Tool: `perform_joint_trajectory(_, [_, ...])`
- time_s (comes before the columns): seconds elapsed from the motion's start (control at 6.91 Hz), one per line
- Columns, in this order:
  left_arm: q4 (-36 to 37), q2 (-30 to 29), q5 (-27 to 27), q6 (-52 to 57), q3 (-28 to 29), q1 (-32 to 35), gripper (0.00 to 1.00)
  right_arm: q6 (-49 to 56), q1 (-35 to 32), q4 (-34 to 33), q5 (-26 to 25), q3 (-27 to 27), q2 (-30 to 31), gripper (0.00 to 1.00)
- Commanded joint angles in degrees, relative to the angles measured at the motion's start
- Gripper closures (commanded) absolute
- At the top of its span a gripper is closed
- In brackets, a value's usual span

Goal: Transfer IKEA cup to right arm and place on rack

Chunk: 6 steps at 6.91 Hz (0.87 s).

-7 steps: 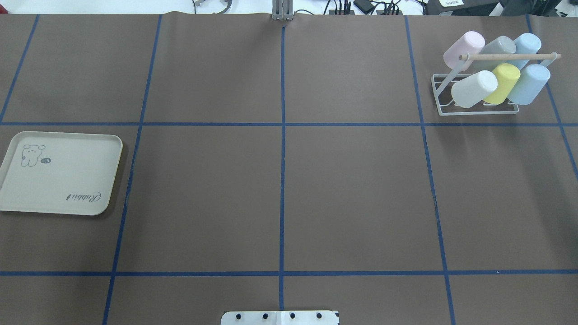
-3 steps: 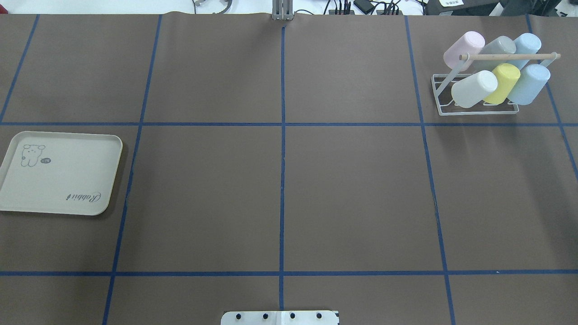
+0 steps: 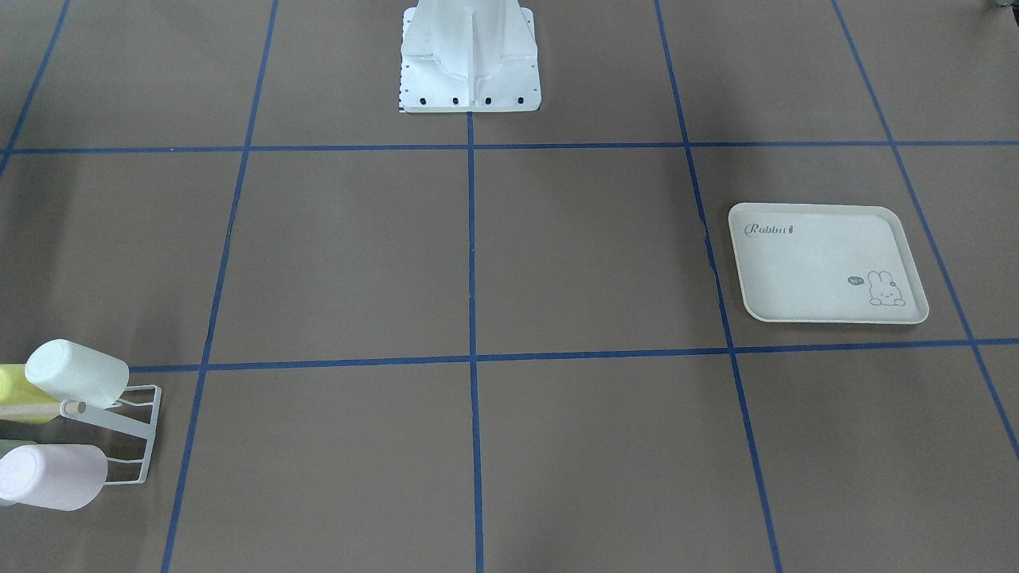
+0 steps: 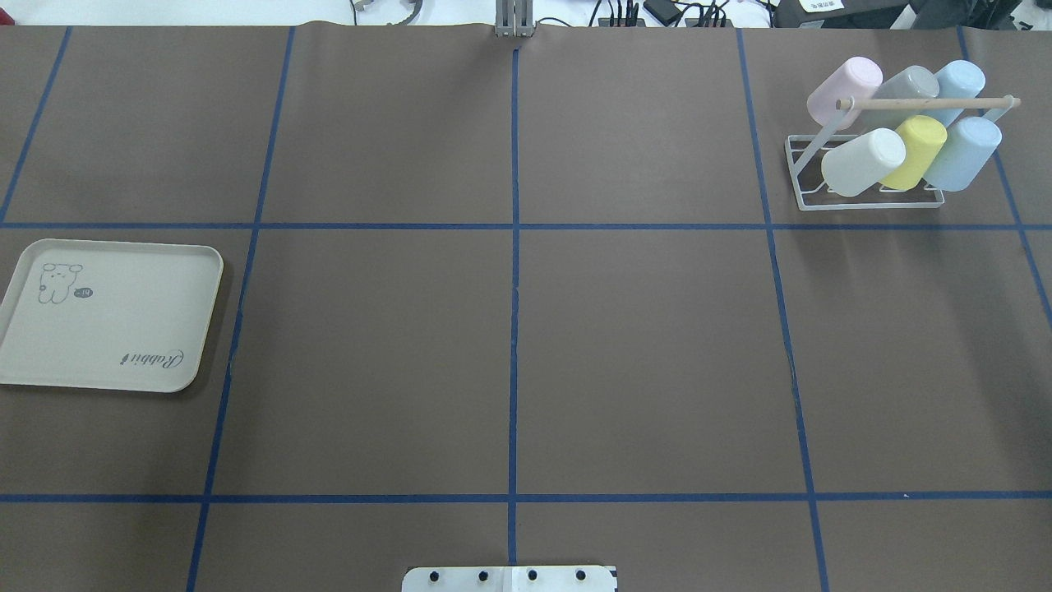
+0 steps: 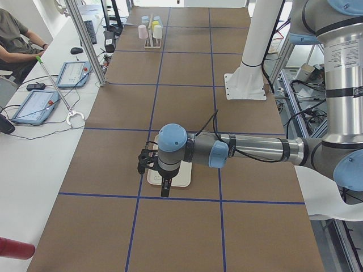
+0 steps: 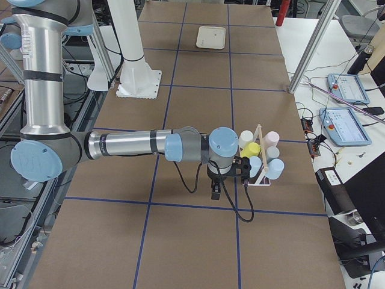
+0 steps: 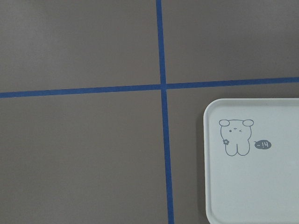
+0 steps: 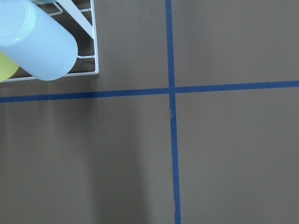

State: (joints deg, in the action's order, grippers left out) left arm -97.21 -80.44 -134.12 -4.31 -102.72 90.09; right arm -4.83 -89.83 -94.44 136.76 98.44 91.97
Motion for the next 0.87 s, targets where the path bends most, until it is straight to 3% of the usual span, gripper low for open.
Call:
perform_joint_trajectory(0.0, [0.1,0.0,0.1,-0.1,0.4,0.0,0.00,0.0,0.0,0.0,0.1,0.1,-0.1,0.00])
perform_joint_trajectory(0.29, [6.8,-1.0,0.0,0.0,-0.5,-0.1,0.00,0.0,0.0,0.0,0.2,0.1,-0.1,0.00])
perform_joint_trajectory(0.72, [7.7,-0.7,-0.2,0.0,-1.3,-0.1,0.00,0.0,0.0,0.0,0.2,0.0,-0.1,0.00])
